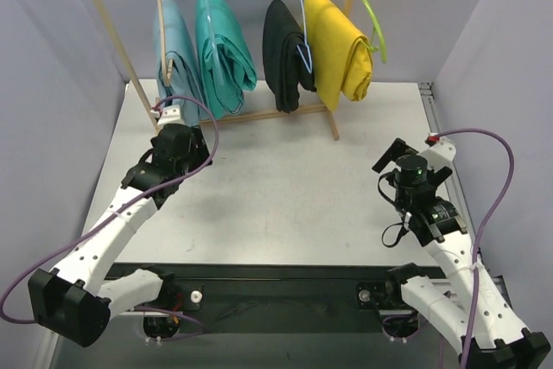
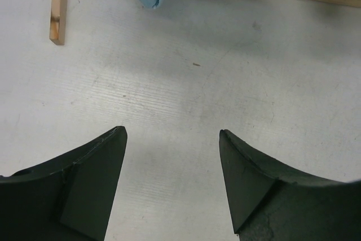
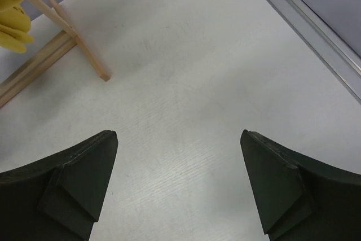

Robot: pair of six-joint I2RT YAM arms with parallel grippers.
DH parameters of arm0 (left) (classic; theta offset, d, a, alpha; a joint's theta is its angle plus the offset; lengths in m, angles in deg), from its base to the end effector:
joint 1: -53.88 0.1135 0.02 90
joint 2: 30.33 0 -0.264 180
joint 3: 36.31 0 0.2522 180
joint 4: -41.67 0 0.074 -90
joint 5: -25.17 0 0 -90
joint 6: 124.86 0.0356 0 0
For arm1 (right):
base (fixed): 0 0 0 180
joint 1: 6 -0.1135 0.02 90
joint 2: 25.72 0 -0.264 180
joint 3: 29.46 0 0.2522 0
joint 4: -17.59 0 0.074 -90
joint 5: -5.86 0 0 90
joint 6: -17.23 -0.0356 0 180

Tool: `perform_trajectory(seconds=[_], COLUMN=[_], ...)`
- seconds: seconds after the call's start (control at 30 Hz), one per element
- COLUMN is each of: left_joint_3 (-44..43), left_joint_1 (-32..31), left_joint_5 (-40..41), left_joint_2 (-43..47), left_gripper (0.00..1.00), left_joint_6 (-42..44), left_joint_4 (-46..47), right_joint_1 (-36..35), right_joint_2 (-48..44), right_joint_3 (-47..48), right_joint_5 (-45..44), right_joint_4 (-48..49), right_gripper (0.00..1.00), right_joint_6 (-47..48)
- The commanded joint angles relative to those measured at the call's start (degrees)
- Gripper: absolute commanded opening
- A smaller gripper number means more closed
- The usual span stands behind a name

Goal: Place the trousers on the hanger
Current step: Reset both arms

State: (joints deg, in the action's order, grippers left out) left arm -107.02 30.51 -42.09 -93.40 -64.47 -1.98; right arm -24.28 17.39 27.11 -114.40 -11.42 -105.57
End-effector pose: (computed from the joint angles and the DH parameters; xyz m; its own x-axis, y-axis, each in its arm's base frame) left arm 0.2228 -0.0813 0.3196 -0.5081 -0.2768 -0.8156 -0.1982 0.9591 -0.2021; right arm 0.1703 0.0374 0.3245 -0.1110 0.4561 -0.8830 0.2976 0.8629 0.4083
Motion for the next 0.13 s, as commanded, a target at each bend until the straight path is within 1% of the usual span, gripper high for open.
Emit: perform_trajectory(seconds=[0.0,0.1], left_joint_3=[0.5,0.6], left_joint_1=[0.7,0.8], left_joint_5=[1.5,2.0], left_joint_2=[1.8,1.9], left_gripper=[0.77,0.77], left_joint_6=[0.1,0.6], left_joint_4=[4.0,4.7], right_joint_1=[0.4,0.5], right_joint_2=[1.0,1.5], right_joint_3=[0.5,0.9], right_joint_5=[-2.2,-3.7], right_joint_4=[0.4,0.4], right_gripper=[0.96,0.97], right_joint_6=[-1.0,-1.5])
